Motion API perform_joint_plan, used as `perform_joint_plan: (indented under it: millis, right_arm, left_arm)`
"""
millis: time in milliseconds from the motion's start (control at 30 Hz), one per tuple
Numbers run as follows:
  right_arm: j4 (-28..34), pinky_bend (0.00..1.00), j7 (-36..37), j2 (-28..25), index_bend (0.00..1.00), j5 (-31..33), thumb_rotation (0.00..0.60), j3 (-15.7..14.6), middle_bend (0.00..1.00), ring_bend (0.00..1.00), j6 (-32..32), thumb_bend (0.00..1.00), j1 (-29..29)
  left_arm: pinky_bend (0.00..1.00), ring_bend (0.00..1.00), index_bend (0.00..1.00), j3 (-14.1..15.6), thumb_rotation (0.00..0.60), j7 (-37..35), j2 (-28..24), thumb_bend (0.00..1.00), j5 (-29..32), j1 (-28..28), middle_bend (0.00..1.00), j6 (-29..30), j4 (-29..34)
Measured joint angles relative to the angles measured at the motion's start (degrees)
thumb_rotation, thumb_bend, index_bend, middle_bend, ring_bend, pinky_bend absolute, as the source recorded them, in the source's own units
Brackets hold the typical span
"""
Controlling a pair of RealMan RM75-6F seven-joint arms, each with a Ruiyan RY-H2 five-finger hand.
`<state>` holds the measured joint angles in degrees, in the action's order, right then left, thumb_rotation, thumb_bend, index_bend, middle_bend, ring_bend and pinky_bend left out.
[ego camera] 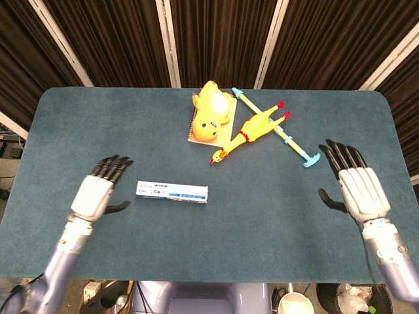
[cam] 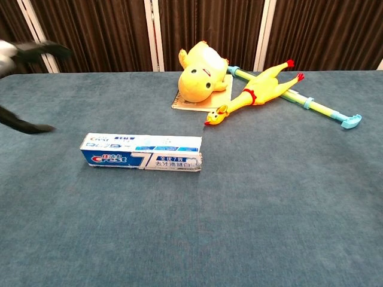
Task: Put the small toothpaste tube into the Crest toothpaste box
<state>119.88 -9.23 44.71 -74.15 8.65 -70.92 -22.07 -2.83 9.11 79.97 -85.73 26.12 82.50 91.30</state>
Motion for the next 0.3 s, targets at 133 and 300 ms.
perform_joint_plan:
  millis: [133, 300]
  right_arm:
    - [-0.93, 0.00, -2.63, 1.42, 0.00, -3.58, 0.600, -4.23, 0.00, 0.00, -3.49, 0.35, 4.67]
    - [-5.79, 0.00, -5.77, 5.30, 0.00, -7.60, 0.600, -8.42, 0.00, 0.00, -9.56, 0.35, 10.80]
  left_arm:
    - [0.07, 0.05, 0.09, 2.74, 0.600, -2.19, -7.12, 0.10, -2.63, -4.67, 0.04, 4.70, 2.98]
    - [0.06, 0.03, 0.09, 6.64, 0.600, -5.69, -13.28, 0.09, -6.97, -10.74, 0.04, 10.70, 3.28]
